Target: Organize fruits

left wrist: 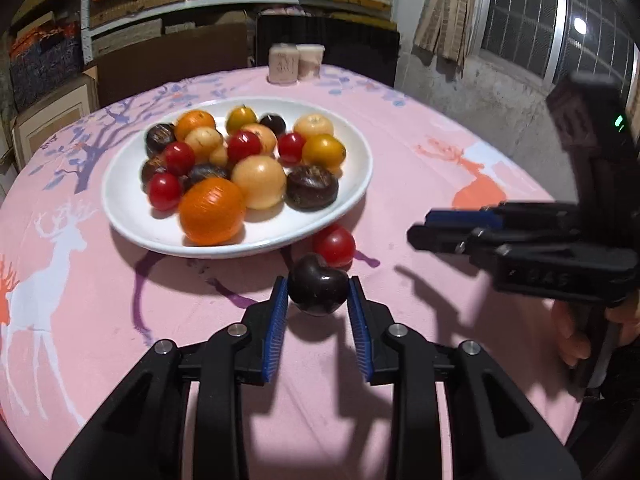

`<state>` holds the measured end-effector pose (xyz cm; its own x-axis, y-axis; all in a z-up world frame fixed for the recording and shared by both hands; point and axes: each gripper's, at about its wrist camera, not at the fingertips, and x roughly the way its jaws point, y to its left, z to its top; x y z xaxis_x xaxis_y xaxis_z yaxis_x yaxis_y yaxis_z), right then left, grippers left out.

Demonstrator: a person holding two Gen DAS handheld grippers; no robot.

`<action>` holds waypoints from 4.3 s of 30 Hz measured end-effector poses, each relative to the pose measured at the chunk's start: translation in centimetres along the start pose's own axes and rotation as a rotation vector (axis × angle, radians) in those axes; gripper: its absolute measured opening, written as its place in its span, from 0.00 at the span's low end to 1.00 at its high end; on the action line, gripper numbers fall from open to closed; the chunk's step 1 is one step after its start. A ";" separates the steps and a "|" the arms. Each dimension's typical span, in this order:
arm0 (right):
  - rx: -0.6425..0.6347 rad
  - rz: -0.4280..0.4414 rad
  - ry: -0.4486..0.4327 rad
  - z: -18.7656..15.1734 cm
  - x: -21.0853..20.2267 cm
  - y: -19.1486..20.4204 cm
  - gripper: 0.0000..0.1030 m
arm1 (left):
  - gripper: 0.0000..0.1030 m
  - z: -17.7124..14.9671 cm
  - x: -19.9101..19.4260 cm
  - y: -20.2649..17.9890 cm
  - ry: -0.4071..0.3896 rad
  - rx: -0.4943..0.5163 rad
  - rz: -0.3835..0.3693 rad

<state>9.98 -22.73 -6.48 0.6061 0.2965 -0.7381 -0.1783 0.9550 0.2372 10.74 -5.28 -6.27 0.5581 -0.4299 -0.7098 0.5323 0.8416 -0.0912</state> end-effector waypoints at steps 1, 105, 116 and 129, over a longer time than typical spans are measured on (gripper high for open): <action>-0.021 0.007 0.006 0.0 0.1 0.5 0.32 | 0.29 0.0 -0.9 0.7 -0.027 -0.029 0.002; -0.037 -0.008 -0.203 -3.7 -17.8 4.7 0.96 | 0.95 -3.1 -19.3 -6.8 -0.211 -0.134 0.410; -0.072 -0.014 -0.207 -4.9 -18.2 5.7 0.96 | 0.95 -3.7 -20.4 -7.6 -0.215 -0.150 0.419; -0.019 -0.009 -0.195 -5.1 -17.5 4.6 0.96 | 0.95 -3.6 -20.0 -7.1 -0.227 -0.160 0.475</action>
<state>-5.42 -23.48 4.33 0.7459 0.2814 -0.6037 -0.1855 0.9583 0.2175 -6.51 -1.42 6.06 0.8459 -0.0358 -0.5322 0.0952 0.9919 0.0845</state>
